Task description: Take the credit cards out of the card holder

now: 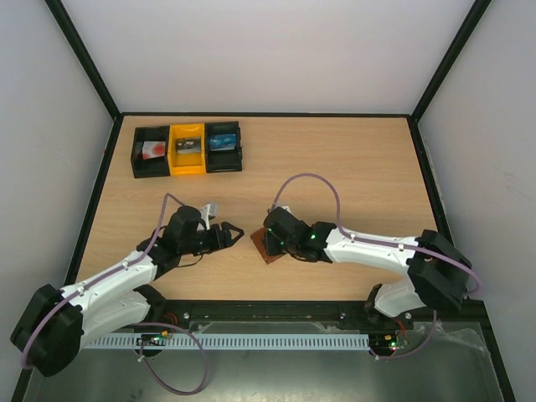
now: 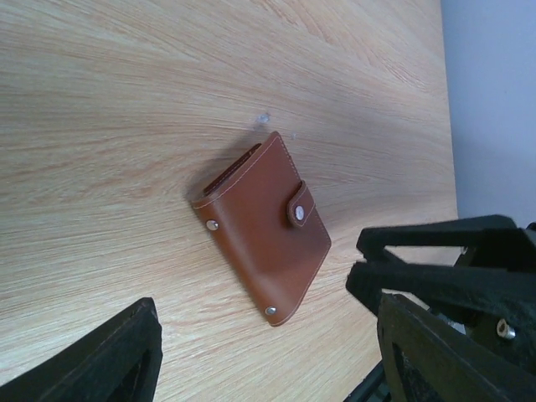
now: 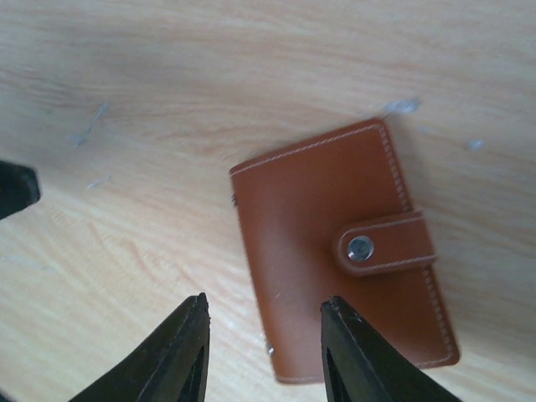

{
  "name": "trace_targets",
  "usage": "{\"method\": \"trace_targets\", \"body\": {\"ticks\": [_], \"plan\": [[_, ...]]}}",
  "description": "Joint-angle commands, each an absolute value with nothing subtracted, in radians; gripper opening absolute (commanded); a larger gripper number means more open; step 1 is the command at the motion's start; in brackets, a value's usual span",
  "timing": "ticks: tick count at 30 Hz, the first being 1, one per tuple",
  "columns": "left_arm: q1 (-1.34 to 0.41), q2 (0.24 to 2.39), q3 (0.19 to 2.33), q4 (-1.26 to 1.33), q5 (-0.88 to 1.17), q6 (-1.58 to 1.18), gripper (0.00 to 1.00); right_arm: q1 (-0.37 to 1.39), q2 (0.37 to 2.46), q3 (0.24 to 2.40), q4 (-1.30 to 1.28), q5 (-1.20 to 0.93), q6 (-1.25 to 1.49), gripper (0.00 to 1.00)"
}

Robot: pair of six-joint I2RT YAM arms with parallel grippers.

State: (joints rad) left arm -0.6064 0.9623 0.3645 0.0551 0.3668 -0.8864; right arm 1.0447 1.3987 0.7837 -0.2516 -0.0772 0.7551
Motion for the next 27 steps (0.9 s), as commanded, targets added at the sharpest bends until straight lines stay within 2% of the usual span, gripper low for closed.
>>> {"method": "trace_targets", "body": {"ticks": [1,17,27], "plan": [[-0.609,0.946,0.347,0.079,0.366,-0.904,0.72,1.045,1.459,0.837,-0.361,0.069,0.668,0.36],[-0.609,0.936,0.348,0.036,0.333,-0.876,0.72,1.045,1.643,0.914,-0.360,0.129,0.603,0.35],[-0.610,0.945,0.347,0.034,0.330,-0.866,0.73,1.046,1.672,0.907,-0.359,0.183,0.606,0.27]]}}
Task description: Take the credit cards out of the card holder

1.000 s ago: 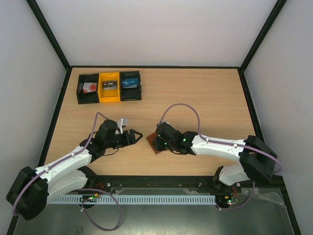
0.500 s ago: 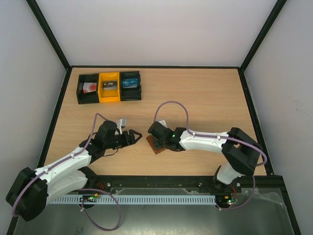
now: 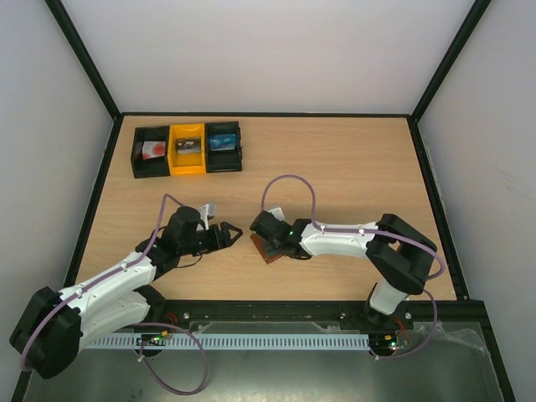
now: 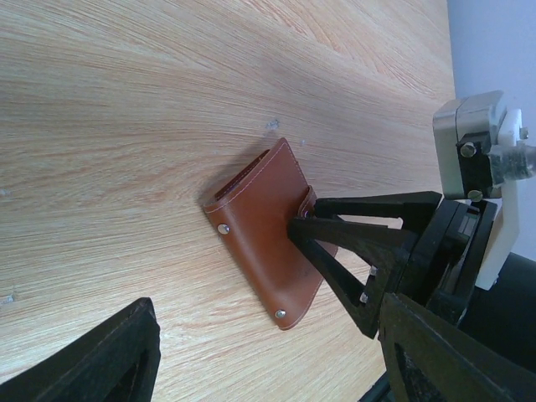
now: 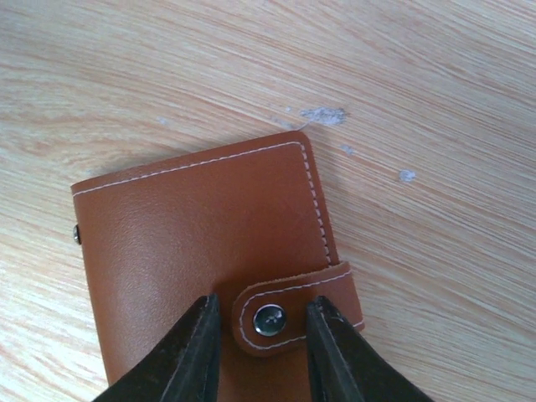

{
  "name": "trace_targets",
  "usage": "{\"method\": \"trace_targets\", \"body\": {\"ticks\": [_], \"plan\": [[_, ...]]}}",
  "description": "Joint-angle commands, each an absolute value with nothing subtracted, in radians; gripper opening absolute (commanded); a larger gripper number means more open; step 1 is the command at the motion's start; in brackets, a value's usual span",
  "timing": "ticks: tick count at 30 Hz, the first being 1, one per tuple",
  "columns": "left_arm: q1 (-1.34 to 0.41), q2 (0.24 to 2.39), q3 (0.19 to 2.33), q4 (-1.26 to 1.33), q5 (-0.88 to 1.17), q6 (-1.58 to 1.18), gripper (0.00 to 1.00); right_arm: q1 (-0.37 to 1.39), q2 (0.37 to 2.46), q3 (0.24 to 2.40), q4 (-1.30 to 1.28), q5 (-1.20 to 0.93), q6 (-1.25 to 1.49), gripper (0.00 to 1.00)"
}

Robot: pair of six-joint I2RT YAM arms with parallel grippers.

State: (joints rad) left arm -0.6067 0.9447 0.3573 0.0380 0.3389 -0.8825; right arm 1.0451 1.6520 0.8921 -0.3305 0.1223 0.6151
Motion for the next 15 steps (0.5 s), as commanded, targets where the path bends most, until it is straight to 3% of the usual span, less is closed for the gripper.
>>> {"method": "trace_targets", "body": {"ticks": [1,15], "plan": [[-0.609,0.946,0.348,0.036,0.329,-0.867,0.73,1.046,1.673,0.906,-0.359,0.186,0.604,0.25],[-0.610,0.944,0.345,0.025,0.324,-0.871,0.74,1.046,1.647,0.893,-0.351,0.185,0.612,0.02]]}}
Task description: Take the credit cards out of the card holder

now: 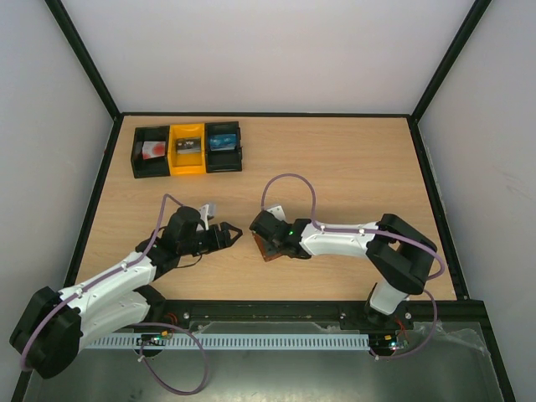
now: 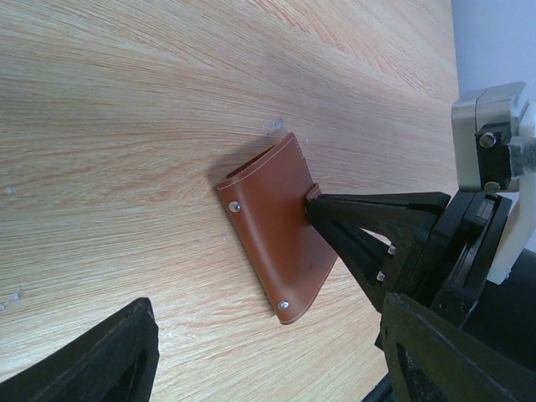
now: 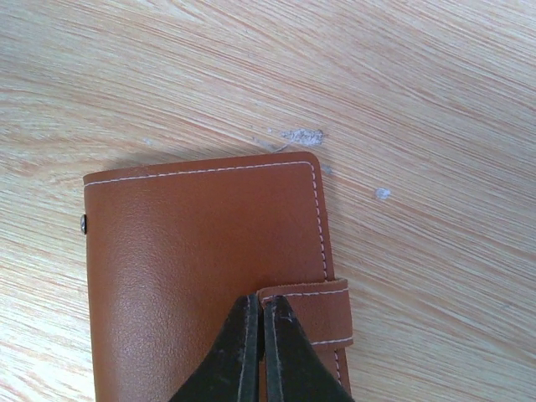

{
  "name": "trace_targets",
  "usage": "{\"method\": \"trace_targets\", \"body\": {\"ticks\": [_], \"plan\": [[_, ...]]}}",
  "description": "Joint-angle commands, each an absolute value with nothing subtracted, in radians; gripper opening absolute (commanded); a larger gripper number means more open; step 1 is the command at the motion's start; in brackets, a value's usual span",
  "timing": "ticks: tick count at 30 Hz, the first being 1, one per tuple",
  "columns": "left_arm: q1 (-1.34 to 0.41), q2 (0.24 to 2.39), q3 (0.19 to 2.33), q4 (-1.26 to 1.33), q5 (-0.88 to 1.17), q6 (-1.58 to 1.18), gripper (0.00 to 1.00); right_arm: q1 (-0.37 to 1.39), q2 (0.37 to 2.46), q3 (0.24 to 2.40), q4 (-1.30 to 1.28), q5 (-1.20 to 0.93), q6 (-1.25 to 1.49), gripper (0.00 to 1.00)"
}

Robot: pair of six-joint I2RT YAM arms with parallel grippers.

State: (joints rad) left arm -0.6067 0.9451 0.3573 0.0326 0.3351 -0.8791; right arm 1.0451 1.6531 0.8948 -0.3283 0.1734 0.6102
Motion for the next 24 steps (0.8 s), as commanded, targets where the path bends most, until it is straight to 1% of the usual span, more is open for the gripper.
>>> {"method": "trace_targets", "body": {"ticks": [1,10,15,21,24], "plan": [[-0.610,0.944,0.346,0.025,0.324,-0.873,0.74,1.045,1.646,0.893,-0.350,0.183,0.612,0.02],[-0.609,0.944,0.342,0.040,0.323,-0.904,0.75,1.046,1.604,0.867,-0.307,0.144,0.631,0.02],[-0.610,0.956,0.317,0.115,0.360,-0.943,0.75,1.046,1.538,0.826,-0.239,0.104,0.674,0.02],[-0.609,1.007,0.282,0.218,0.396,-1.001,0.76,1.046,1.493,0.787,-0.134,0.004,0.733,0.02],[-0.609,1.030,0.260,0.265,0.403,-1.021,0.78,1.046,1.470,0.750,-0.037,-0.087,0.783,0.02]]}}
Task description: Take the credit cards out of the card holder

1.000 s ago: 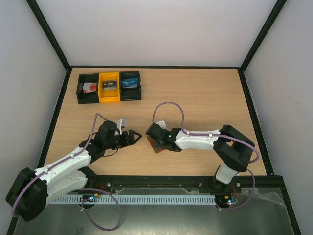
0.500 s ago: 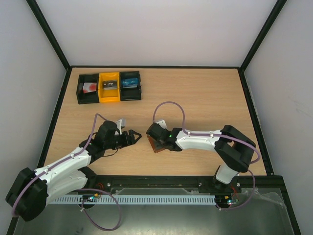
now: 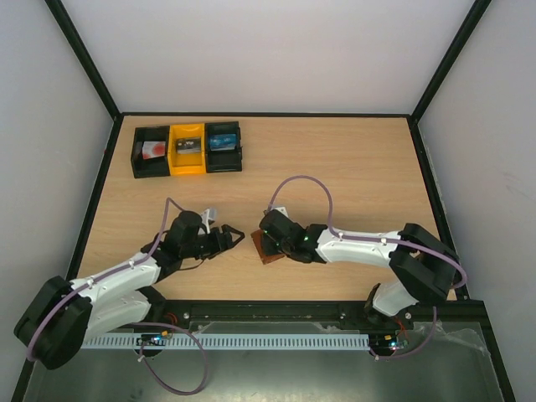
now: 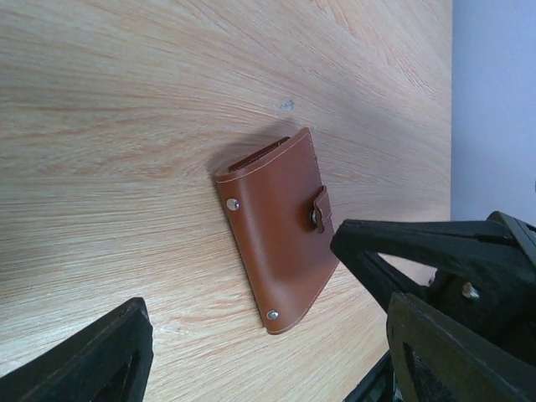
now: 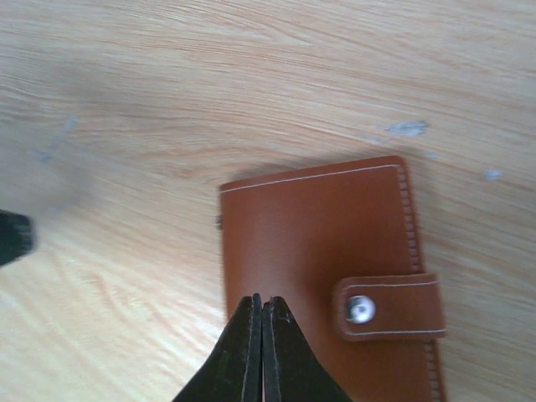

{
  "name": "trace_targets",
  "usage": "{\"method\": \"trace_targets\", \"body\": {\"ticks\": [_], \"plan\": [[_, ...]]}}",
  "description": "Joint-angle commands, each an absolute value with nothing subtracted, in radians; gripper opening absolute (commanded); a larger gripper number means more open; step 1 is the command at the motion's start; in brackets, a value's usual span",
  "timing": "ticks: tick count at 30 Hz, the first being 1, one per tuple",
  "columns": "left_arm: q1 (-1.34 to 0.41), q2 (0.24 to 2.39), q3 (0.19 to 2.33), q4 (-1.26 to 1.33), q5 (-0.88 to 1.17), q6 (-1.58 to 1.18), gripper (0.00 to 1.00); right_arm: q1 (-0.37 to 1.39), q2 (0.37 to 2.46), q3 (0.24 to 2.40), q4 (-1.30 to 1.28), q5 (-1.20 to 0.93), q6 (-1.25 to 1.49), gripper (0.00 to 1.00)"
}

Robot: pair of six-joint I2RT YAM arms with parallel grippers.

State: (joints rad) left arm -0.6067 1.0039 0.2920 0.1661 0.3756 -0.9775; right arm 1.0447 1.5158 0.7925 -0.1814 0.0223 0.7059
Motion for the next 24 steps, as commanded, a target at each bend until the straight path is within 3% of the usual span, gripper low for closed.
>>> {"method": "trace_targets", "body": {"ticks": [1,5,9,14,24], "plan": [[-0.610,1.036,0.249,0.280,0.405,-1.028,0.78,1.047,1.465,0.735,-0.006,-0.112,0.800,0.02],[-0.609,1.059,0.229,0.316,0.414,-1.041,0.78,1.046,1.457,0.731,0.050,-0.144,0.827,0.02],[-0.610,1.048,0.227,0.308,0.415,-1.039,0.78,1.046,1.487,0.810,-0.148,0.014,0.748,0.03],[-0.609,1.018,0.231,0.273,0.388,-1.024,0.78,1.045,1.550,0.870,-0.321,0.141,0.686,0.20],[-0.610,1.003,0.235,0.245,0.371,-1.014,0.78,1.046,1.600,0.884,-0.348,0.146,0.657,0.30]]}}
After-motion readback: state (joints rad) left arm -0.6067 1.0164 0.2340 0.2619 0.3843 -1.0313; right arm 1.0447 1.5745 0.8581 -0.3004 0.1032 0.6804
